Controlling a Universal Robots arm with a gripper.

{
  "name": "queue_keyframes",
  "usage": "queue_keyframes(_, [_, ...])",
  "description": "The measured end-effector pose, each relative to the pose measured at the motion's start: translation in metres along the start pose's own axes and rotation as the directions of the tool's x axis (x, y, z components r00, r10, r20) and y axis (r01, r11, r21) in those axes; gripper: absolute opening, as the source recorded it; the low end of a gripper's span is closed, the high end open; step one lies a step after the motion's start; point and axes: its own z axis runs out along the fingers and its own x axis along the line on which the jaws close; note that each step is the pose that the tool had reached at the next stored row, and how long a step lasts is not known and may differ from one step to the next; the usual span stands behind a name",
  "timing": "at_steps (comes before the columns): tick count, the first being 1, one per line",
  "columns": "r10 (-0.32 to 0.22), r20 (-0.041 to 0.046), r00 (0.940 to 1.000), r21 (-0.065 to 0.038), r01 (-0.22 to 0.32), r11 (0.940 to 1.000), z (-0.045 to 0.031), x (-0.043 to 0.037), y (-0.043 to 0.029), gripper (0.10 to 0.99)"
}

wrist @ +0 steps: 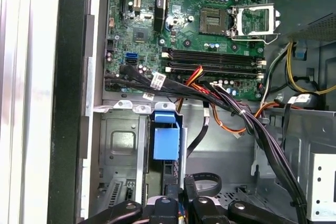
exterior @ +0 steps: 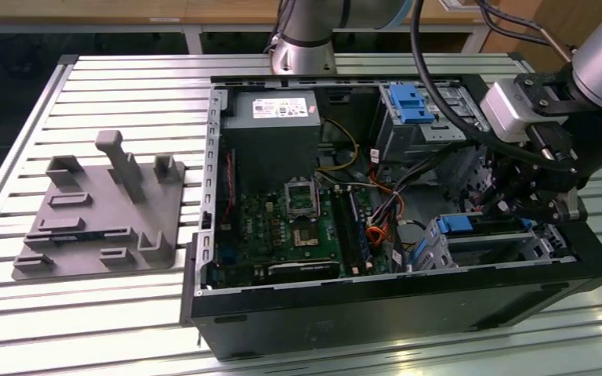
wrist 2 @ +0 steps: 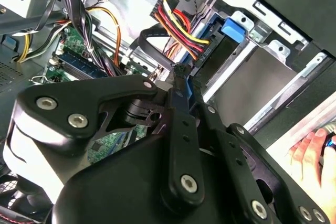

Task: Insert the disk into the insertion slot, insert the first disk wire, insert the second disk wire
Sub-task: 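Insert the second disk wire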

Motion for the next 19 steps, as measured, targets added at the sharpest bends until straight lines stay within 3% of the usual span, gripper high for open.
queue_keyframes(6, [0.000, -0.0001, 1.0000, 0.000, 0.000, 1.0000, 0.0010, 0.0007, 0.0001, 0.196])
queue_keyframes(10, [-0.001, 0.0023, 1.0000, 0.007, 0.001, 1.0000, 0.0022, 0.0009, 0.0031, 0.196])
queue_keyframes(15, [-0.003, 0.0175, 0.9998, 0.021, 0.002, 0.9998, 0.0027, 0.0009, 0.0049, 0.196])
queue_keyframes(19, [-0.003, 0.0197, 0.9998, 0.022, 0.002, 0.9997, 0.0028, 0.0014, 0.0050, 0.196])
